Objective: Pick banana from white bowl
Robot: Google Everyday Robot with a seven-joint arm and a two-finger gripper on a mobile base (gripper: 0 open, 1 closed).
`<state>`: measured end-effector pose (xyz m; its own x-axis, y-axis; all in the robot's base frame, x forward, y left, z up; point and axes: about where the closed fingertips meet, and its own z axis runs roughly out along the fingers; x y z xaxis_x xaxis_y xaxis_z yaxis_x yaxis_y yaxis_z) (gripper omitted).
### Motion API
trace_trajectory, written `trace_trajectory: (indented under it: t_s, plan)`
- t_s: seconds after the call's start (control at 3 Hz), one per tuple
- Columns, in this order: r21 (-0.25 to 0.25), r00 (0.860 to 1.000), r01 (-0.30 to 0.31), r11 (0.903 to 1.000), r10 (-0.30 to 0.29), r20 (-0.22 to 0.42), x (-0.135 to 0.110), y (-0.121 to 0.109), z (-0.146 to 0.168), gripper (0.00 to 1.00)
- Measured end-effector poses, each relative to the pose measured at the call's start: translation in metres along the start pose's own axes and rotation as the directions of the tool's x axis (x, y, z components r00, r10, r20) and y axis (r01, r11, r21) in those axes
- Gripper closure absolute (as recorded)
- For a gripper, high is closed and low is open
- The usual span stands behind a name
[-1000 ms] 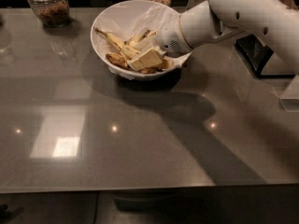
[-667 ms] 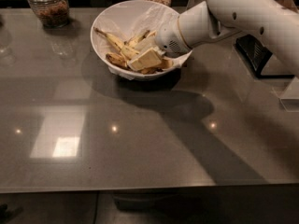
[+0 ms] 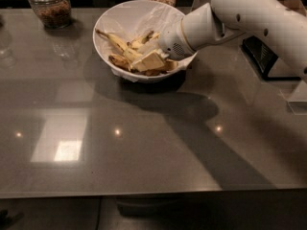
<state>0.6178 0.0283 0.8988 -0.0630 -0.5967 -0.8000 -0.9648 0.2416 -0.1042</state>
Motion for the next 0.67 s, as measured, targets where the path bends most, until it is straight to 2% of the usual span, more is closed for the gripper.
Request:
trace_trajectory:
  t_s: [0.33, 0.67]
  plan:
    - [-0.005, 0.999, 0.007, 1.0, -0.007, -0.033, 0.001, 0.007, -0.007, 0.91]
    - [-0.023, 0.994, 0.053, 0.9983, -0.055, -0.092, -0.008, 0.02, -0.018, 1.0]
